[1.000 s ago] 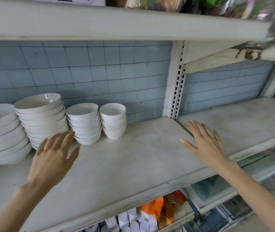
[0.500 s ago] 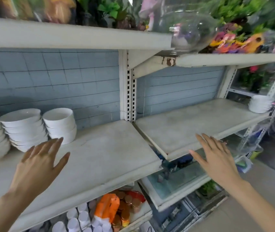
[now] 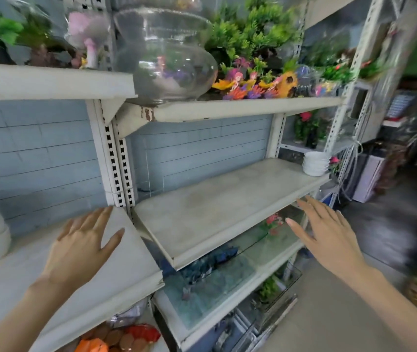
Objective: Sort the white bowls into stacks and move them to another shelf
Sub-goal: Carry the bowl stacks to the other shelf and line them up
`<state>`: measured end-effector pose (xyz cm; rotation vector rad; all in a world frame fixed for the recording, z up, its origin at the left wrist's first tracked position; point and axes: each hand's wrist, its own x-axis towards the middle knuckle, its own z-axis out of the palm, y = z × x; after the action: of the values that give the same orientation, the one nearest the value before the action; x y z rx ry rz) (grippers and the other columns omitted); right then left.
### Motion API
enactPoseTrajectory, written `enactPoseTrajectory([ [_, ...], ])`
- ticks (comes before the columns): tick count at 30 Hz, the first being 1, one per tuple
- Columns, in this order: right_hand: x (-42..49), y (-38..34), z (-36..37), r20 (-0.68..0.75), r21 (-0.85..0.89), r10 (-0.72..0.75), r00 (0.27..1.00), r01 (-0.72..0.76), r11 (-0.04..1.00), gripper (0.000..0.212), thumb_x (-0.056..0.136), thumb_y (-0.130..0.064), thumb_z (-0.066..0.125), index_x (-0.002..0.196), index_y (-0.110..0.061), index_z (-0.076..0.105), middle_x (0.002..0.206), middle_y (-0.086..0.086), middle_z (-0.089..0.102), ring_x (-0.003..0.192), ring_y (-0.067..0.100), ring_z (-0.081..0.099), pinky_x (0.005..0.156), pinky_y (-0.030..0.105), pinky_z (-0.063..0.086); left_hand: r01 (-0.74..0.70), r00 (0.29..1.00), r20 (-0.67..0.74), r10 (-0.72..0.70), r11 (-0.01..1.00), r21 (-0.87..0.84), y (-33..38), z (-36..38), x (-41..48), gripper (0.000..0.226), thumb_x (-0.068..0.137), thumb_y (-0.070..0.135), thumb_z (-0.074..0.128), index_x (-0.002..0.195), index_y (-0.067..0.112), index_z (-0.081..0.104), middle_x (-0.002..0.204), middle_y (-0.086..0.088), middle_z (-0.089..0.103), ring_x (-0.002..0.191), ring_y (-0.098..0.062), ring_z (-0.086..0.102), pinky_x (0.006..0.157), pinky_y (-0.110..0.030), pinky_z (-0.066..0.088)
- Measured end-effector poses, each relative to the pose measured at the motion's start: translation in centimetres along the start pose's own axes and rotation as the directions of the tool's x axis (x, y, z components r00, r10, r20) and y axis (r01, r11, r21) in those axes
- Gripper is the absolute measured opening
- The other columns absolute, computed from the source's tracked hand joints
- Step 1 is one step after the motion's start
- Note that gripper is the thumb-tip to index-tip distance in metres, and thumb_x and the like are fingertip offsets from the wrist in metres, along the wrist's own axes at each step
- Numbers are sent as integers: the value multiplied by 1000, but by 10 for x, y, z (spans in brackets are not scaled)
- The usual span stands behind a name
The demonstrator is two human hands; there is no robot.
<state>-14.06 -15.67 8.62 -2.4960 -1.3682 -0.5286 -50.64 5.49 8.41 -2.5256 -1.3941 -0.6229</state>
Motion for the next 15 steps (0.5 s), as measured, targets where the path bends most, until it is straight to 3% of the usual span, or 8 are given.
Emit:
enactPoseTrajectory([
  [3, 18, 24, 7, -35, 0, 49, 998, -49, 999, 82, 85, -69, 14, 141, -16, 41, 147, 7, 40, 132, 28, 41, 107, 49, 32, -44, 999, -13, 43, 999, -15, 27, 10, 34, 74, 88, 59, 27, 134, 6, 51, 128, -17, 60, 113, -39, 59, 96, -55, 43],
  [6, 44, 52, 16, -28, -37, 85, 996, -86, 996, 81, 84, -69, 16, 146, -19, 30, 153, 4, 28, 140, 24, 29, 112, 46, 24, -38, 999, -23, 37, 998, -57, 51, 23, 67, 68, 93, 58, 35, 135, 7, 50, 133, -14, 56, 120, -37, 54, 102, -55, 39],
  [9, 73, 79, 25, 4, -41, 131, 991, -131, 991, 82, 80, -66, 15, 149, -22, 20, 157, 1, 19, 143, 21, 20, 115, 44, 18, -70, 997, -30, 69, 996, -54, 73, 45, 105, 75, 91, 64, 29, 135, 7, 50, 131, -15, 58, 117, -38, 56, 101, -55, 40],
  [13, 117, 120, 37, -41, -38, 164, 986, -165, 986, 91, 80, -79, 8, 147, -21, 26, 155, 0, 25, 140, 22, 27, 113, 44, 21, -136, 991, -8, 136, 990, -46, 111, 67, 163, 74, 84, 57, 29, 125, 2, 59, 114, -19, 67, 95, -42, 66, 80, -58, 52],
  [15, 136, 141, 40, -58, -51, 178, 982, -181, 982, 85, 82, -76, 10, 147, -23, 26, 155, -1, 24, 141, 21, 26, 114, 43, 21, -158, 987, 15, 158, 986, -49, 136, 76, 190, 73, 84, 56, 30, 124, 2, 60, 113, -19, 67, 95, -42, 66, 79, -59, 52],
])
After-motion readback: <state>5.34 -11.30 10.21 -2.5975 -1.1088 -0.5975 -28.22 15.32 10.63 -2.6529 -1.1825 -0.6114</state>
